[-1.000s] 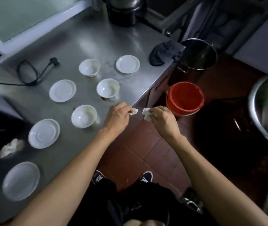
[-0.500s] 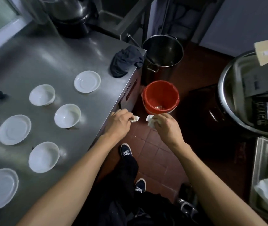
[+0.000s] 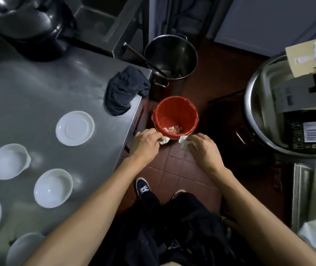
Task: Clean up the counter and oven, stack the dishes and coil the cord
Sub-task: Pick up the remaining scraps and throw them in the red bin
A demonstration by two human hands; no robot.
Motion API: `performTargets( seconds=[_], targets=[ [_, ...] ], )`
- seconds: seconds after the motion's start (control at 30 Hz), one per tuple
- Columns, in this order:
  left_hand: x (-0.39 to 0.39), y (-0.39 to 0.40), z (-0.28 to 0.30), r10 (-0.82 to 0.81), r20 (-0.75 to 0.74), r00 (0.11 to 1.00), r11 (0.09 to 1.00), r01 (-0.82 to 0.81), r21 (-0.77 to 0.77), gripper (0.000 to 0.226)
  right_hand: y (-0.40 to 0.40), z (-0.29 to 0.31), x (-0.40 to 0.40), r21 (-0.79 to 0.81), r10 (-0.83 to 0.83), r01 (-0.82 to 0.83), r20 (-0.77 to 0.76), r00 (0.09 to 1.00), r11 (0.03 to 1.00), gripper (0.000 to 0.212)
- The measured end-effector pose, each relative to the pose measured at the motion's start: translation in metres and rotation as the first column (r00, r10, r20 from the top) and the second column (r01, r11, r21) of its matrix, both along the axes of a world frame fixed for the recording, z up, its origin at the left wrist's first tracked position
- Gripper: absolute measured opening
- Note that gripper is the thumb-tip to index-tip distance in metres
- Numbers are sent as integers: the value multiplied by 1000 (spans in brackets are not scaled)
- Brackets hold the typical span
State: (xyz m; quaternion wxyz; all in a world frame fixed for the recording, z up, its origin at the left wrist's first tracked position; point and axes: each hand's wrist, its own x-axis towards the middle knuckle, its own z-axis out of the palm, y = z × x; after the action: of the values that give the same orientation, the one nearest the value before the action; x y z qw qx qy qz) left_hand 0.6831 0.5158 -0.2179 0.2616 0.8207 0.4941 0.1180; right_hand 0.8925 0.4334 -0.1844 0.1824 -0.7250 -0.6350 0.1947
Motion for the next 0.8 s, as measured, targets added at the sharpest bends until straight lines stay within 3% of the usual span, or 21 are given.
performTargets(
  seconds=[0.43,0.8],
  targets=[
    [123,83,-7,-93,-186,978,996,87,-36,22,75,-35,123,-131,-66,57,-68,995,990,18],
    [202,132,-19,-102,-277,955,989,68,-128,21,130,-57,190,-158,42,-53,-70,997,986,26]
  ],
)
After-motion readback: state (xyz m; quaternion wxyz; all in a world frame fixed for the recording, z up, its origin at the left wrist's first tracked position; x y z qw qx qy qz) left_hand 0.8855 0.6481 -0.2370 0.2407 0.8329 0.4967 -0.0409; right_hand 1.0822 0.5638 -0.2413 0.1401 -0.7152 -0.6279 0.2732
